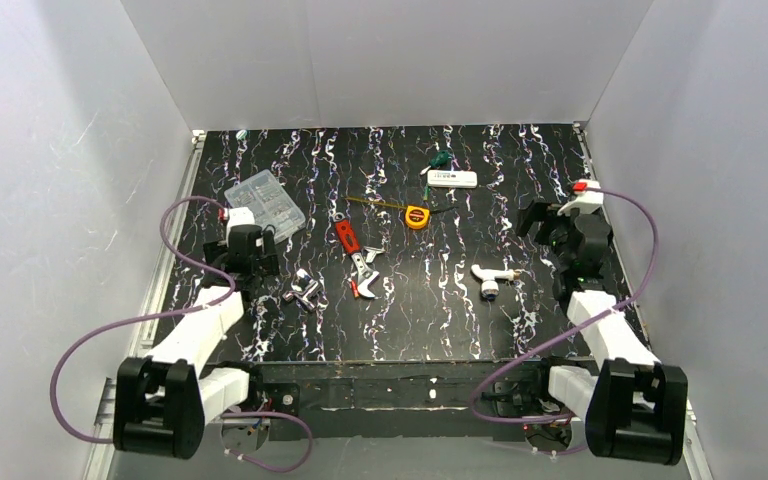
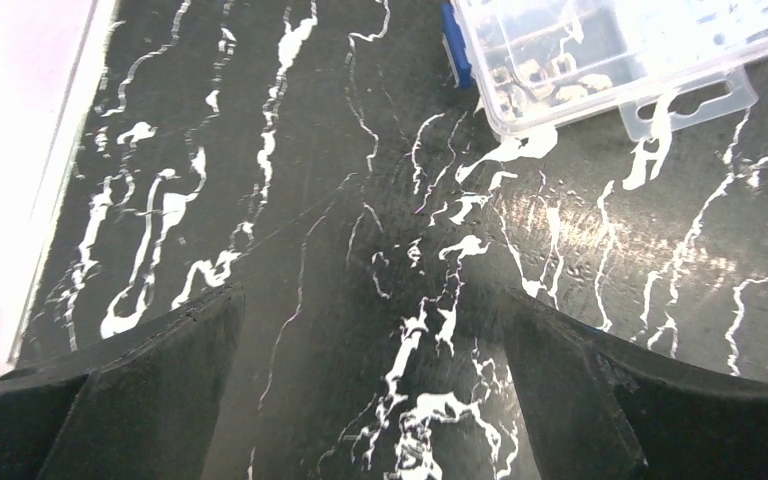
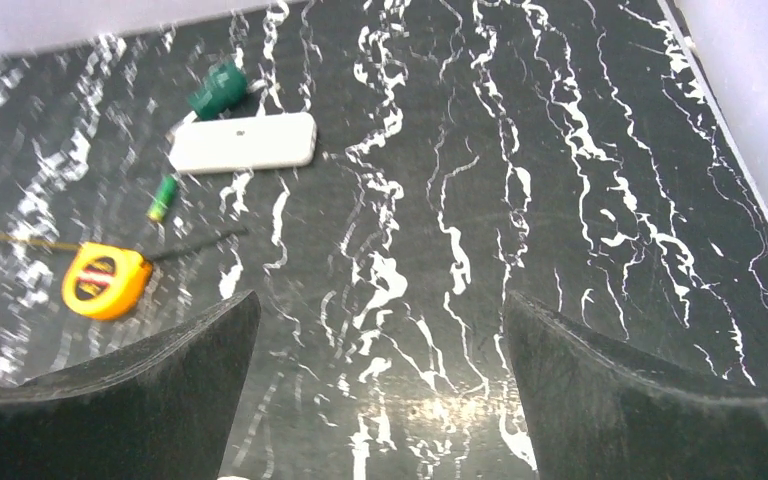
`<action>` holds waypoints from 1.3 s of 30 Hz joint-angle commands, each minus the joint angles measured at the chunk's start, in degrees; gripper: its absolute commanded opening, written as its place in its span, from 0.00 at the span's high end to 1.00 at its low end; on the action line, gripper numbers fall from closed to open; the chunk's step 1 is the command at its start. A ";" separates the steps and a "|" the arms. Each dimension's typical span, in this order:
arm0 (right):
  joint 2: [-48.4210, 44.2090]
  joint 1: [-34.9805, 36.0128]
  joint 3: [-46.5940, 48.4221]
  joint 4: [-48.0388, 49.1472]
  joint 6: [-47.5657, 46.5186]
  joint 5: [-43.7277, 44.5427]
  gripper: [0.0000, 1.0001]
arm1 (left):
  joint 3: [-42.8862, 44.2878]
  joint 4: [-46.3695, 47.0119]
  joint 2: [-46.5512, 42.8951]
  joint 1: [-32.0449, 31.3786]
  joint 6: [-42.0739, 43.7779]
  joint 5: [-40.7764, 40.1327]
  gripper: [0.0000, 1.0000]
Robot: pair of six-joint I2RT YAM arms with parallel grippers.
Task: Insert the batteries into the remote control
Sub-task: Pick up the remote control from the center of the board.
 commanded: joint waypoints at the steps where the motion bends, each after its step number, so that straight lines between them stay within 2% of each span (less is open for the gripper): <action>1: -4.80 -0.12 10.85 -22.82 10.57 4.37 0.00 | 7.02 -21.19 -5.26 0.29 -4.59 -1.69 0.00; 4: -3.78 -0.14 20.22 -36.97 10.54 11.22 0.00 | 11.54 -28.94 -6.68 0.48 -5.39 0.68 0.01; 7: -3.42 -0.09 26.22 -44.52 10.22 16.13 0.00 | 15.43 -37.53 -6.92 0.67 -7.02 1.01 0.01; 11: -5.47 -0.13 26.85 -45.05 13.34 16.32 0.00 | 19.15 -44.56 -6.43 2.04 -10.18 3.26 0.01; 14: -5.98 -0.12 26.19 -43.20 13.39 11.73 0.00 | 20.31 -46.73 -7.13 2.10 -10.19 3.48 0.01; 21: -0.09 -0.07 31.34 -46.08 15.99 5.15 0.00 | 18.80 -47.87 -9.65 2.15 -7.09 4.24 0.00; 24: 2.92 0.00 32.34 -44.90 16.52 1.94 0.04 | 17.44 -47.56 -10.00 2.13 -4.87 6.97 0.01; 30: 17.23 2.61 43.75 -51.39 16.28 -1.07 0.10 | 15.22 -46.58 -11.05 2.14 -2.42 12.06 0.01; 36: 35.28 3.58 59.38 -55.66 19.35 -4.42 0.18 | 15.39 -47.23 -11.03 2.15 -2.16 14.06 0.01; 39: 44.08 6.58 68.18 -58.58 20.43 -6.03 0.21 | 15.23 -47.32 -11.22 2.13 -2.01 13.34 0.00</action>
